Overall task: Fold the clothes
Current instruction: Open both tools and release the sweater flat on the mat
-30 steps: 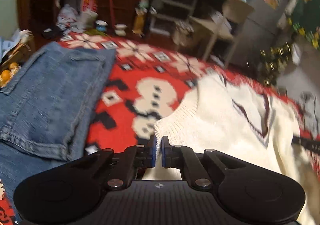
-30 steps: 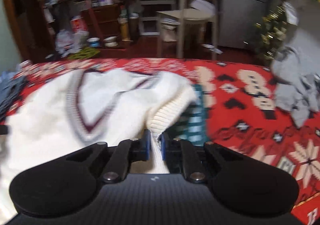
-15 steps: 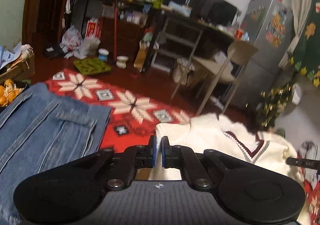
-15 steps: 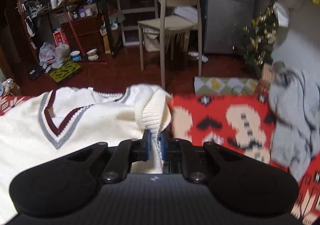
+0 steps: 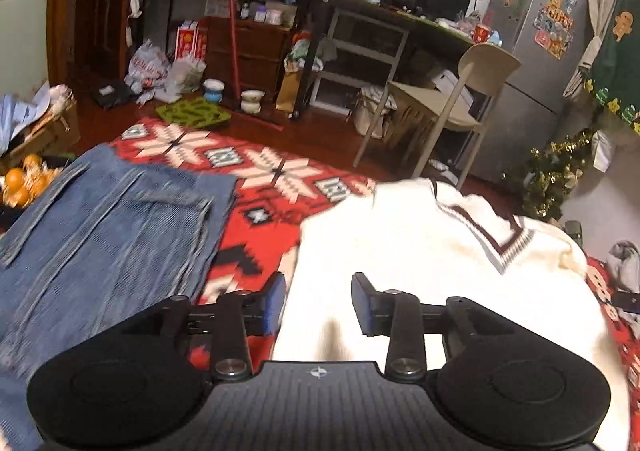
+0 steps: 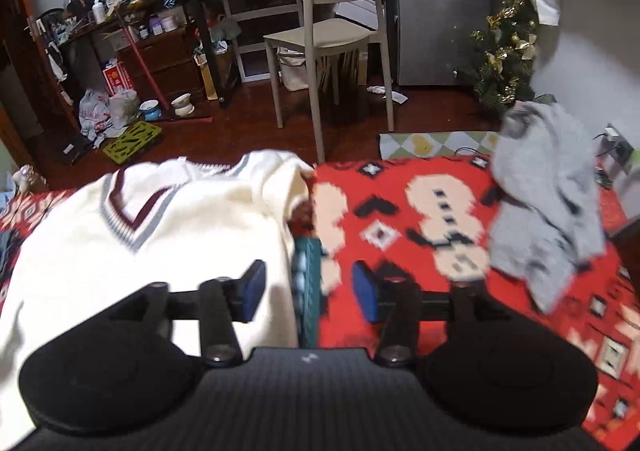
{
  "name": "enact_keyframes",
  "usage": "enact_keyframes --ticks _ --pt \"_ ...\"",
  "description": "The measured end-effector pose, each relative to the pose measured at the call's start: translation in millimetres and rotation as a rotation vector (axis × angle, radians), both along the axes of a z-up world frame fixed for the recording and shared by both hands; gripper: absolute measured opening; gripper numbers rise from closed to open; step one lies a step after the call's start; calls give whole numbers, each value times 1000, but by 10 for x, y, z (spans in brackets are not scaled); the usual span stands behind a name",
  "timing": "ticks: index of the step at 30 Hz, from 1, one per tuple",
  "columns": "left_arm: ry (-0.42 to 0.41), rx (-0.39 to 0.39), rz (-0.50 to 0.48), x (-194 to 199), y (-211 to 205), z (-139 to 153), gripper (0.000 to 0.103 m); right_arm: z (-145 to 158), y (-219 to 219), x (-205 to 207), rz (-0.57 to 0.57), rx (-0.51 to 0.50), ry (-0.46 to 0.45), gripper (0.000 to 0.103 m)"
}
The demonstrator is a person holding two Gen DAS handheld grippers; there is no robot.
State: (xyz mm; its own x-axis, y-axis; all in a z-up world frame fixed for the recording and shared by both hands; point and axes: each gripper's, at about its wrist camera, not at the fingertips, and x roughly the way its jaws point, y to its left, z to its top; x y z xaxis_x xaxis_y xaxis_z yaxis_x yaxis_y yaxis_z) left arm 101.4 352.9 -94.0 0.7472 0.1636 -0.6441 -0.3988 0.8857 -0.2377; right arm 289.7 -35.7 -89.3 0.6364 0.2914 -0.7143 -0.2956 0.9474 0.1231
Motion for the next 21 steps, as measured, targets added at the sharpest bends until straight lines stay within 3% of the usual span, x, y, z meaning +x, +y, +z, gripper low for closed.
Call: enact_keyframes --ticks 5,10,12,18,21 --pt "19 -44 -4 -458 -30 155 39 185 -200 -625 32 -9 17 68" --pt "66 -89 -28 -895 -105 141 40 291 -309 -1204 39 45 43 78" --pt "111 -120 -22 -993 -133 83 40 303 -309 -1388 47 50 60 88" --pt "169 -196 -53 -1224 -302 8 41 303 -311 -1885 71 88 109 99" --pt "182 -183 -85 -1293 -428 23 49 271 -337 -2063 49 102 135 102"
